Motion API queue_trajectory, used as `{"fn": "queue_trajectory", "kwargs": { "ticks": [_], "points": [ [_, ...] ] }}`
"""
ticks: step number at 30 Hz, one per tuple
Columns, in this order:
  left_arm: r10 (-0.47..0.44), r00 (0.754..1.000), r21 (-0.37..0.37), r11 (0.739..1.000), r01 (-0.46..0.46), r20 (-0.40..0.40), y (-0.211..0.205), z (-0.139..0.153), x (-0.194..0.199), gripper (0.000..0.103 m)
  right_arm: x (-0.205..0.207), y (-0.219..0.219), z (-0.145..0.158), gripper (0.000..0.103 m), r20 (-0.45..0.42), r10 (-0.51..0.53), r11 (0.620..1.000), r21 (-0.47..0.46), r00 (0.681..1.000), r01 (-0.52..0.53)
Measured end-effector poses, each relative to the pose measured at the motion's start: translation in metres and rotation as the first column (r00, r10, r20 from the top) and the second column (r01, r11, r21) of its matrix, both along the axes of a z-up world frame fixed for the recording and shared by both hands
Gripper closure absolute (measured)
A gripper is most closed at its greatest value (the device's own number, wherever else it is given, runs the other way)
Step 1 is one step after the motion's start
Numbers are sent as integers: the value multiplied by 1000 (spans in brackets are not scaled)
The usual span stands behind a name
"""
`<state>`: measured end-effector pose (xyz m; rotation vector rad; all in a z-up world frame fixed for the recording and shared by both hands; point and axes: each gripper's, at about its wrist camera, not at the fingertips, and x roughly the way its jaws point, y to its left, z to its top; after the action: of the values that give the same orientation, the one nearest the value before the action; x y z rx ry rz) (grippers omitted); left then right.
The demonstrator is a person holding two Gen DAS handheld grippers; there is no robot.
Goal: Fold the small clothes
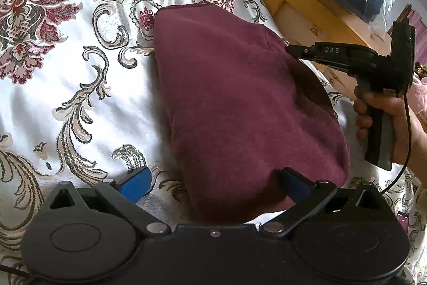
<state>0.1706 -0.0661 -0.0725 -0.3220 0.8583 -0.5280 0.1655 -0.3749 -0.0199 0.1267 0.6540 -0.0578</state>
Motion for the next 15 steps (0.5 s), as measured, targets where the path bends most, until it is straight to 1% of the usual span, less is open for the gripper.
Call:
{"fn": "queue_trajectory", "kwargs": {
  "ticks": [3,4,6,7,8,10,11,13,15],
  "points": [
    [-5,1000,2,1000,5,4,-2,0,0,0,-1,-1,-1,96,0,7,1000,15,1000,-7],
    [-6,1000,4,1000,6,7,-2,-1,-1,0,-1,-2,-2,92,1,10,999,32,1000,-10],
    [-8,1000,4,1000,8,10,-2,-1,-1,0,-2,-8,-1,69,3,8,997,75,1000,-8],
    [-9,1000,2,1000,9,8,-2,-1,-1,0,-2,-11,-1,48,3,4,996,92,1000,-4],
    [-10,1000,-2,1000,10,6,-2,-2,0,0,-2,-14,0,38,7,-1,995,100,1000,0],
    [-14,1000,-10,1000,14,1,-1,-2,1,0,-2,-19,2,34,12,2,993,114,1000,-4],
    [-15,1000,-15,1000,15,0,0,-2,2,0,-2,-21,3,30,12,10,991,132,1000,-11],
    [-15,1000,-30,999,15,-1,2,-3,2,0,2,-26,2,26,5,24,985,169,1000,-24],
    [-25,1000,-69,997,24,-4,4,-5,2,0,9,-29,-2,25,-13,51,979,199,999,-48]
  ]
}}
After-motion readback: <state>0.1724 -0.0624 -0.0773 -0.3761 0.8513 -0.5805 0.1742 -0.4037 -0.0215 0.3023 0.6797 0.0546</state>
